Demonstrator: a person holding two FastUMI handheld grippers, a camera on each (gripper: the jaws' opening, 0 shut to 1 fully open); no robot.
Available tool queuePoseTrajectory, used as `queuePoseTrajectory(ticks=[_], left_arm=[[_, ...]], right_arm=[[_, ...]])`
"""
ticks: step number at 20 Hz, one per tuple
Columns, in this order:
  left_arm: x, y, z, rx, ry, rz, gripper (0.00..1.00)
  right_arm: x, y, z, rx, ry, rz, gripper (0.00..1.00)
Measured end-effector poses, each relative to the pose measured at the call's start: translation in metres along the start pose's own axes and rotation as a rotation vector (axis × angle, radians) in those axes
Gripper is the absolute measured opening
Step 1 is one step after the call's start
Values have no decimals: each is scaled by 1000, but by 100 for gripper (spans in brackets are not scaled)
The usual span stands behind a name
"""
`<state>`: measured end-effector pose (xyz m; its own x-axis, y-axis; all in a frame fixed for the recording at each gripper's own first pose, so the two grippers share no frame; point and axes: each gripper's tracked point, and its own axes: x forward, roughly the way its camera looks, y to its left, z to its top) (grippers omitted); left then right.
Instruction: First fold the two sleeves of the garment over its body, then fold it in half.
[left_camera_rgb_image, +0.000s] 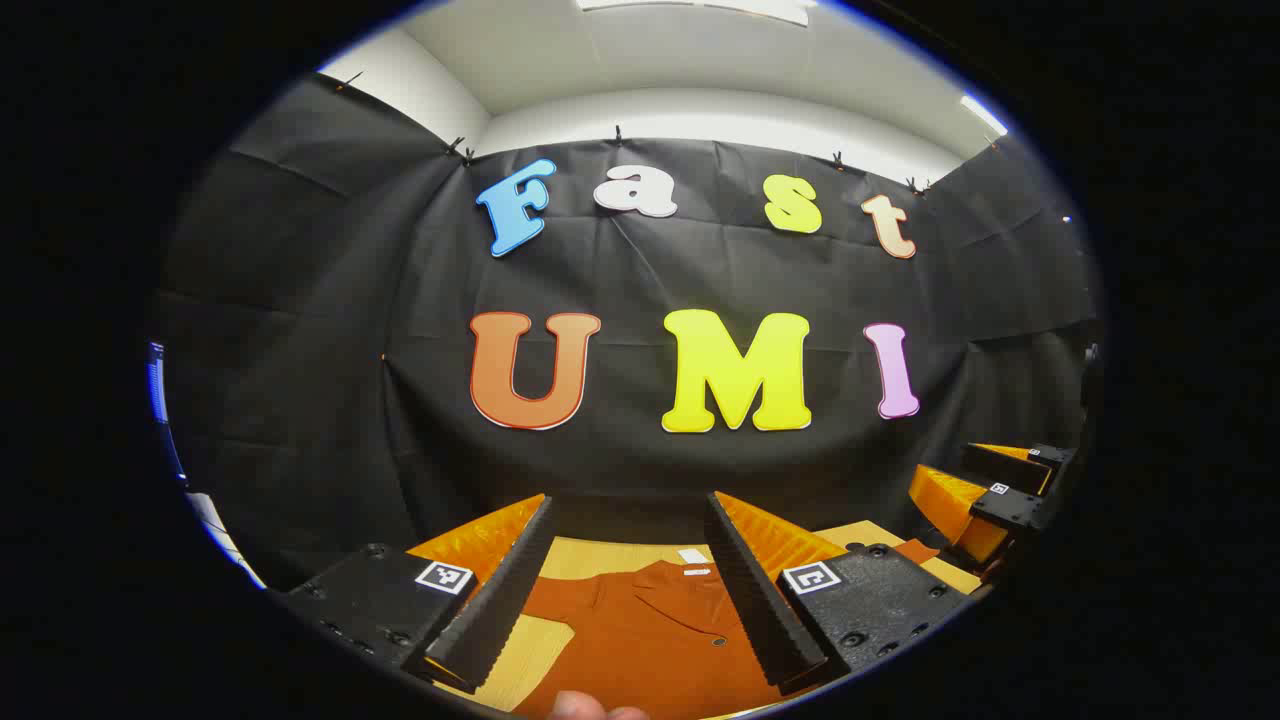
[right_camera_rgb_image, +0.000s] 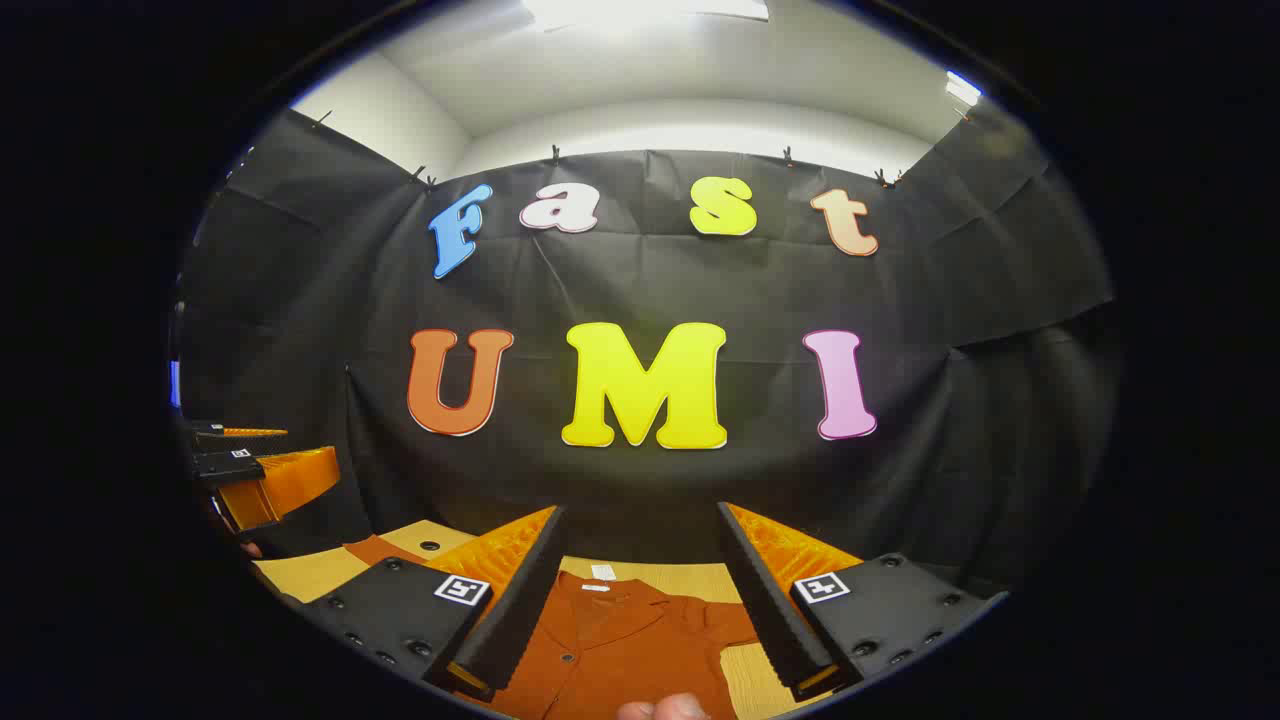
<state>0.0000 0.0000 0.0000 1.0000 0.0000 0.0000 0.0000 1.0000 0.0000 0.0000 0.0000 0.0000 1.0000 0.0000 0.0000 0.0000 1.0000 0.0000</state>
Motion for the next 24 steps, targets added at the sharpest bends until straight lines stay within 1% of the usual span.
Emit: queuePoseTrajectory(ticks=[2, 3, 4, 5, 14, 15, 16, 19, 24], left_arm=[[1, -3, -3, 0, 5, -9, 96], [3, -6, -4, -3, 6, -13, 100], [4, -8, -3, -5, 5, -18, 96], [4, -11, -3, -6, 4, -24, 96], [6, -22, -5, -1, 8, -55, 96], [6, -23, -6, -2, 8, -57, 96], [7, -24, -6, -2, 7, -59, 96], [5, -26, -9, 8, 6, -68, 96], [5, -30, -15, -21, 13, -82, 96]], right_arm=[[0, -3, 0, 6, 0, -9, 93], [0, -3, -1, 7, 3, -11, 93], [-2, -4, -1, 6, 4, -13, 94], [-3, -6, 0, 4, 2, -16, 93], [-9, -25, -2, 2, 14, -58, 93], [-9, -27, -2, 1, 15, -60, 94], [-12, -27, -3, -1, 16, -62, 93], [-10, -31, -7, -4, 32, -75, 93], [-13, -27, -19, 5, 65, -90, 94]])
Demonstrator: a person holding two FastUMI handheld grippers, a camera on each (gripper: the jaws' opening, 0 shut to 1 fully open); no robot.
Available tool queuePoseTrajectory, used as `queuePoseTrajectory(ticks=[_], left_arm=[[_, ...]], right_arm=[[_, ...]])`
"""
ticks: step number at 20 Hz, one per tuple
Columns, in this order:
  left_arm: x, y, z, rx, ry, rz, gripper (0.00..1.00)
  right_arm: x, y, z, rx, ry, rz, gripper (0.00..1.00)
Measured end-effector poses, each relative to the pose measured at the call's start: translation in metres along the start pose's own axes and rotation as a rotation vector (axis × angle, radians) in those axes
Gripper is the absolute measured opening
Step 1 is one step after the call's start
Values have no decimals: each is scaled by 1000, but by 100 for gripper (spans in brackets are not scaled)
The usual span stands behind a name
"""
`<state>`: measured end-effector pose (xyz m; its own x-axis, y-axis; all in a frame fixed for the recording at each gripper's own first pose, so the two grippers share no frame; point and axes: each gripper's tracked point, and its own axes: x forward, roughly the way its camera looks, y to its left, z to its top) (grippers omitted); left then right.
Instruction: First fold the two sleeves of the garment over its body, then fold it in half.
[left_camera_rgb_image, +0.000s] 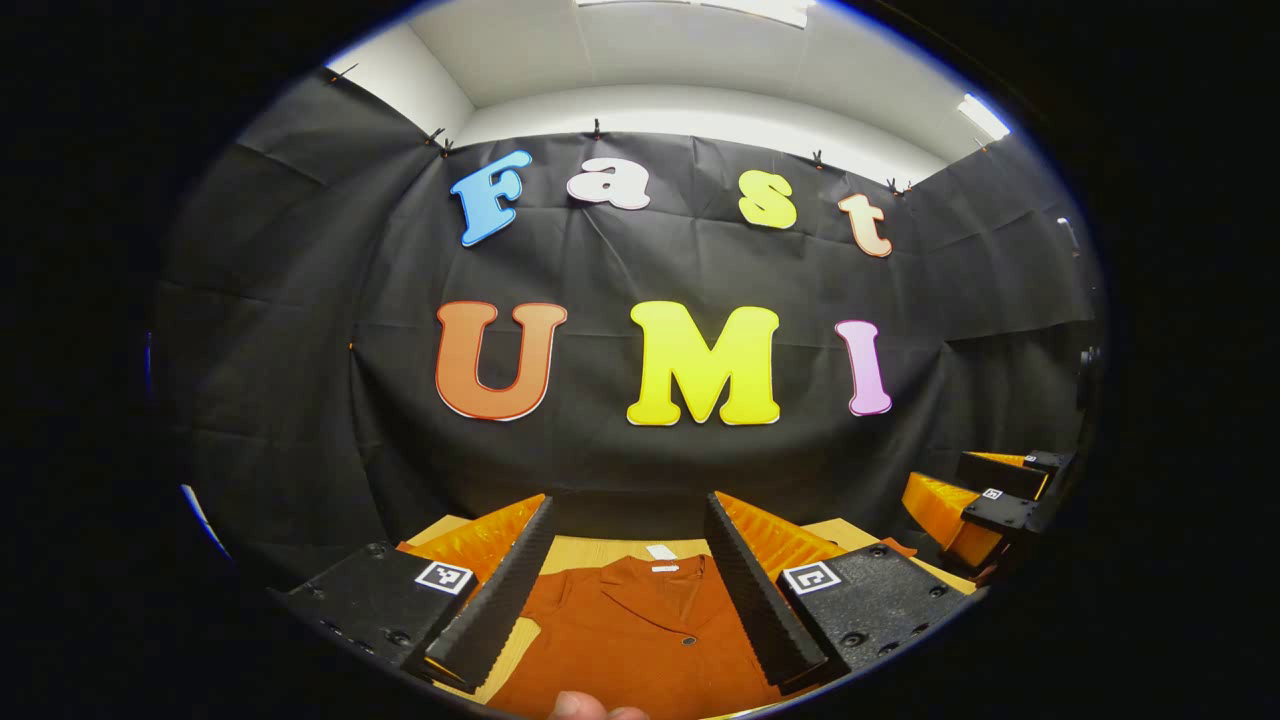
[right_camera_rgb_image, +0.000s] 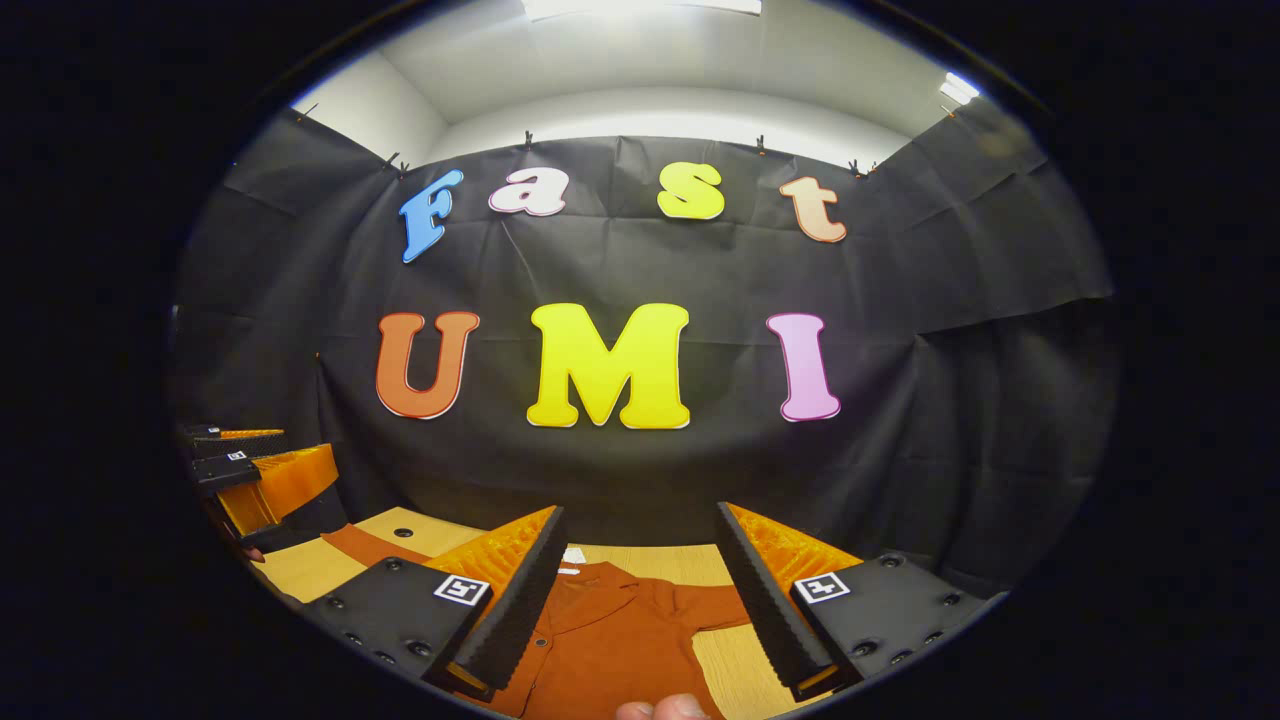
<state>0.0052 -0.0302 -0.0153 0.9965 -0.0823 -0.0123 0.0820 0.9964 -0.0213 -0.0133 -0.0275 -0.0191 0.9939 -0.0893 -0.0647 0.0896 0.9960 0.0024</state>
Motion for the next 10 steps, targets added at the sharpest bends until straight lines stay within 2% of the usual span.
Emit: queuePoseTrajectory(ticks=[10], left_arm=[[5, -7, -5, -19, 7, -8, 96]], right_arm=[[-7, -9, -1, -1, 11, -18, 94]])
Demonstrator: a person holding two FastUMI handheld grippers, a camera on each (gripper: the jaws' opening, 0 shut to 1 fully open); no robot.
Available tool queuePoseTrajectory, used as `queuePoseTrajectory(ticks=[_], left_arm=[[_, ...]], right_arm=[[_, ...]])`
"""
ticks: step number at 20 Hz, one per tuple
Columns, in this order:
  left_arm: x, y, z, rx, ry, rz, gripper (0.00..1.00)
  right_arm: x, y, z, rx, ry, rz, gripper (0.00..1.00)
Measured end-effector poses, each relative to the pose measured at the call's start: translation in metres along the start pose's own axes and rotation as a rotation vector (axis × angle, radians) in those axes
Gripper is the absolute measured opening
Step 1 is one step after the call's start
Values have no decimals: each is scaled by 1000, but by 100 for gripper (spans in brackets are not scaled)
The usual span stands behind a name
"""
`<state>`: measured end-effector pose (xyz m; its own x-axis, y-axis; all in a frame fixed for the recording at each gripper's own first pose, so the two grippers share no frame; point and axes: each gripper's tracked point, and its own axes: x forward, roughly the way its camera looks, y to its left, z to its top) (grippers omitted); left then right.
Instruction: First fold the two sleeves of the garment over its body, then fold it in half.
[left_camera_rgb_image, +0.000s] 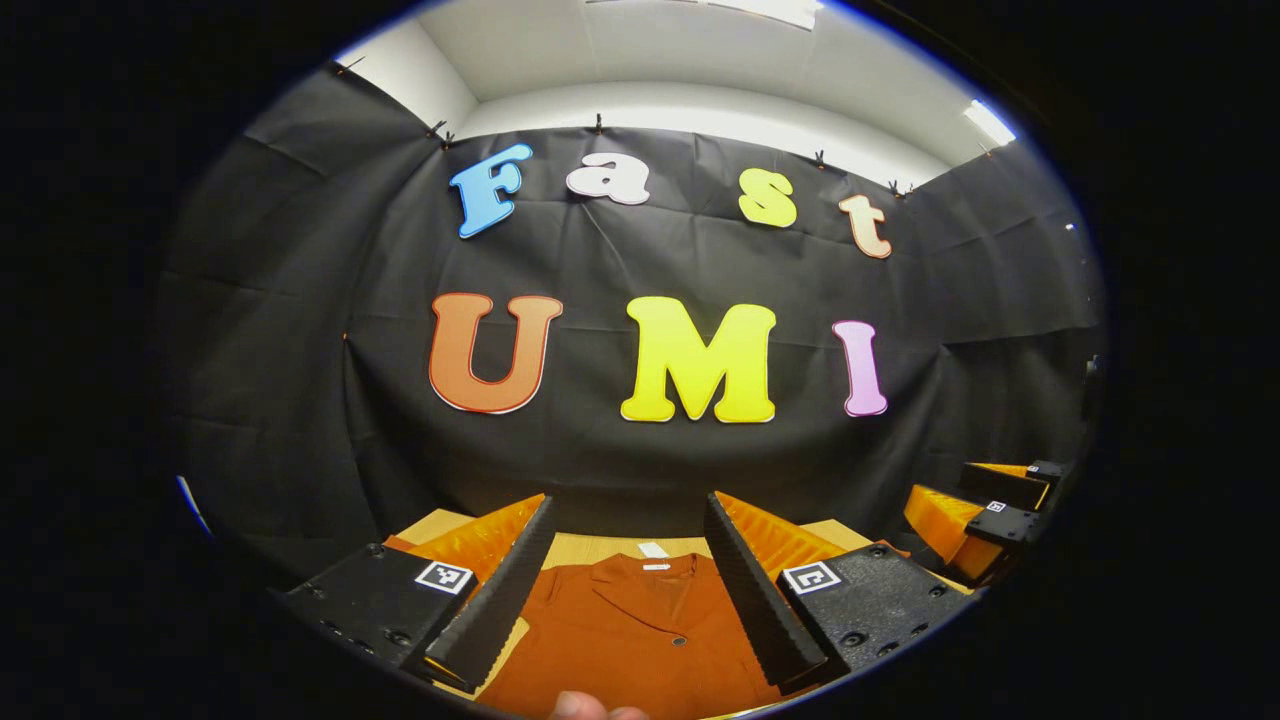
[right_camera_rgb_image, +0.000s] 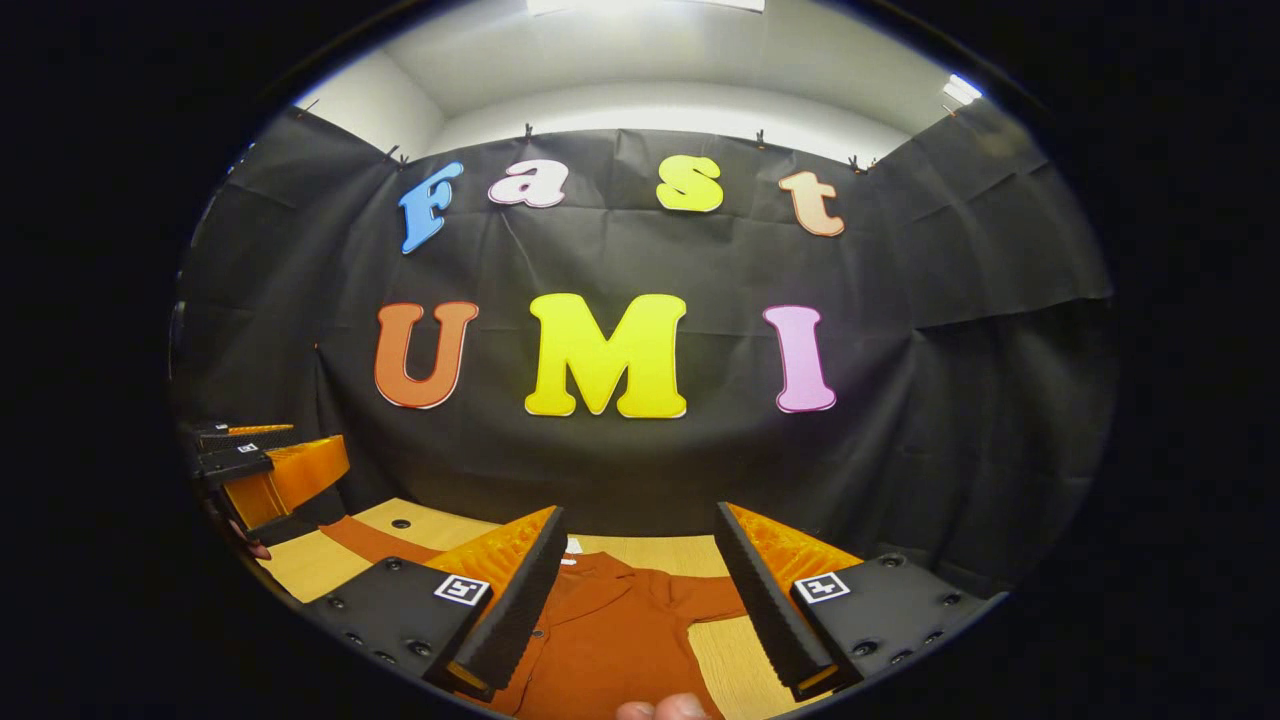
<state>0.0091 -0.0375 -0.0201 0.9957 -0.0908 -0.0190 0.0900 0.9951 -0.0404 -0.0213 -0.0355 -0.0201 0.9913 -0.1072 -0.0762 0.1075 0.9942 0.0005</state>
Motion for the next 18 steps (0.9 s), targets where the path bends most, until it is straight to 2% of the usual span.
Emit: queuePoseTrajectory(ticks=[9, 12, 15, 18], left_arm=[[5, -3, -7, -12, 9, -3, 96], [11, -5, -11, -14, 13, -9, 97], [20, -15, -26, -26, 53, -20, 96], [32, -38, -45, -38, 101, -52, 97]], right_arm=[[5, -2, 1, 4, 5, -7, 94], [9, -7, -11, 23, 43, -4, 93], [17, -33, -27, 47, 96, -30, 94], [32, -78, -46, 51, 146, -52, 94]])
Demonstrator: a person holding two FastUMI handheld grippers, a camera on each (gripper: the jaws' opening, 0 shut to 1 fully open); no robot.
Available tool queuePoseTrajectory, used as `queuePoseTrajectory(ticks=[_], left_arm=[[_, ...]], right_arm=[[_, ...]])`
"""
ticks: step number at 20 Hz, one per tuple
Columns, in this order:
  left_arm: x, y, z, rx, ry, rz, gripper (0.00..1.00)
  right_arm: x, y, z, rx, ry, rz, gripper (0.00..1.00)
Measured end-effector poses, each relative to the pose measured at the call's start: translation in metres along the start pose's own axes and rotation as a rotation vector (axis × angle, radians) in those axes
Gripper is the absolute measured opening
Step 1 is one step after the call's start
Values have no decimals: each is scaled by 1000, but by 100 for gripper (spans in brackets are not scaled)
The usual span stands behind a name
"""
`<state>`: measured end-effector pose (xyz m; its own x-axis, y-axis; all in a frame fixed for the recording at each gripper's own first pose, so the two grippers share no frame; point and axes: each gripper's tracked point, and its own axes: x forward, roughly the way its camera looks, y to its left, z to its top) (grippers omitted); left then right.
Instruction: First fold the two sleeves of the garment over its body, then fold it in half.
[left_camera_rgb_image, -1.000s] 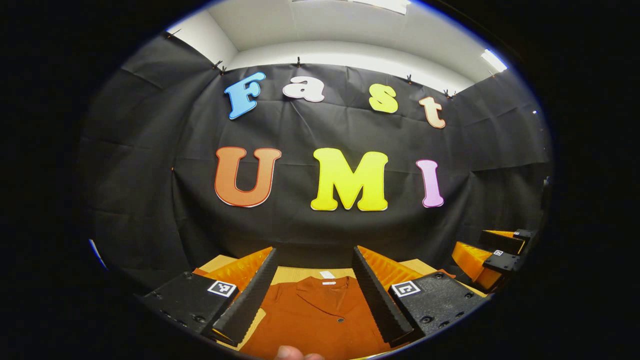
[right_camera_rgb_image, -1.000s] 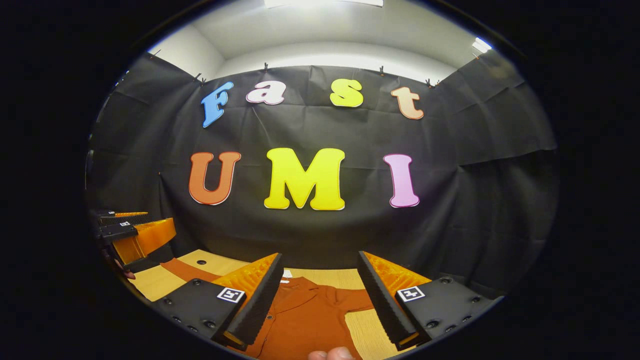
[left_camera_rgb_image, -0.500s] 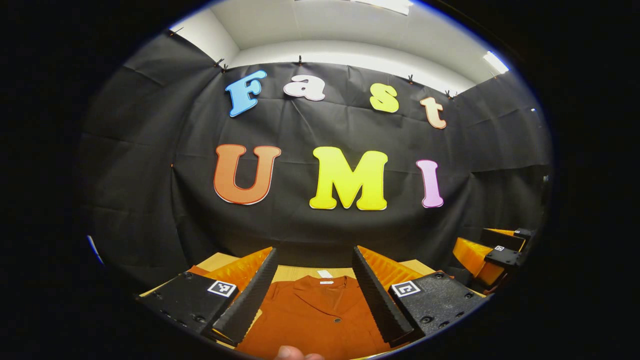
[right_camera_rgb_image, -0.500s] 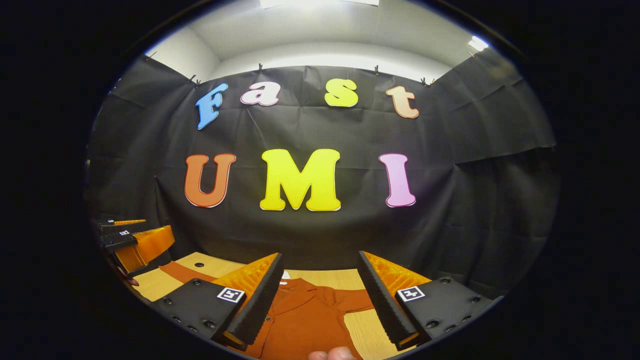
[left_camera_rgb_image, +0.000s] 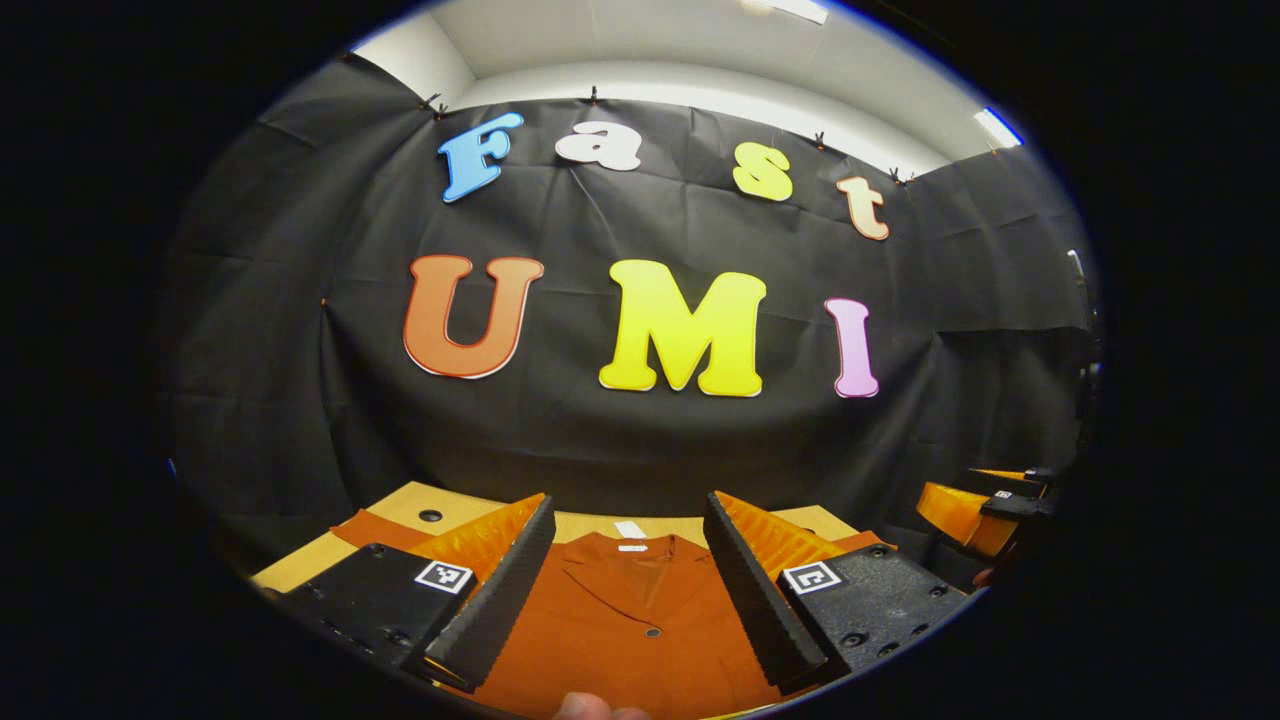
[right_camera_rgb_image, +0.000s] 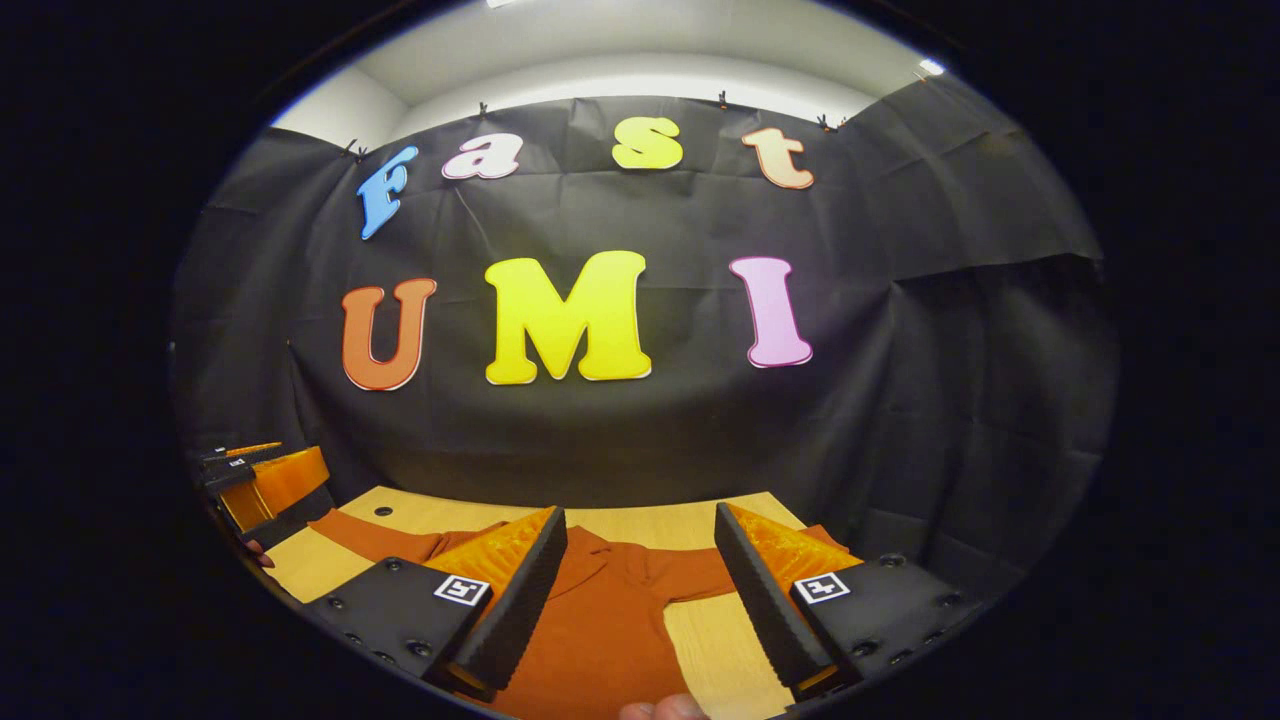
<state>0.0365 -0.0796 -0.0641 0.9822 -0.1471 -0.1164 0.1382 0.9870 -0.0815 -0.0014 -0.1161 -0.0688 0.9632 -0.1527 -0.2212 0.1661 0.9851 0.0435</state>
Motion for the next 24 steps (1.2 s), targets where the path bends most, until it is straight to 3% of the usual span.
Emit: queuePoseTrajectory(ticks=[5, 7, 10, 12, 15, 16, 18, 21, 22, 24], left_arm=[[28, -50, -29, 8, 102, -9, 96], [42, -72, -35, -4, 131, -16, 96], [58, -94, -48, 16, 192, -7, 97], [66, -105, -54, 28, 229, 2, 97], [70, -109, -68, 26, 302, 41, 96], [70, -107, -71, 27, 324, 55, 97], [69, -105, -73, 44, 349, 82, 97], [68, -99, -77, 65, 372, 120, 100], [67, -98, -78, 61, 377, 130, 97], [67, -99, -84, 54, 396, 141, 97]], right_arm=[[59, -123, -15, 28, 51, -99, 93], [92, -173, -26, 49, 76, -105, 94], [143, -239, -70, 111, 203, -88, 95], [183, -283, -104, 171, 273, -115, 95], [233, -311, -169, 277, 395, -102, 96], [245, -314, -190, 321, 424, -95, 92], [274, -329, -223, 384, 464, -127, 96], [302, -353, -252, 506, 495, -188, 96], [306, -358, -260, 550, 512, -194, 92], [314, -349, -276, 659, 547, -190, 96]])
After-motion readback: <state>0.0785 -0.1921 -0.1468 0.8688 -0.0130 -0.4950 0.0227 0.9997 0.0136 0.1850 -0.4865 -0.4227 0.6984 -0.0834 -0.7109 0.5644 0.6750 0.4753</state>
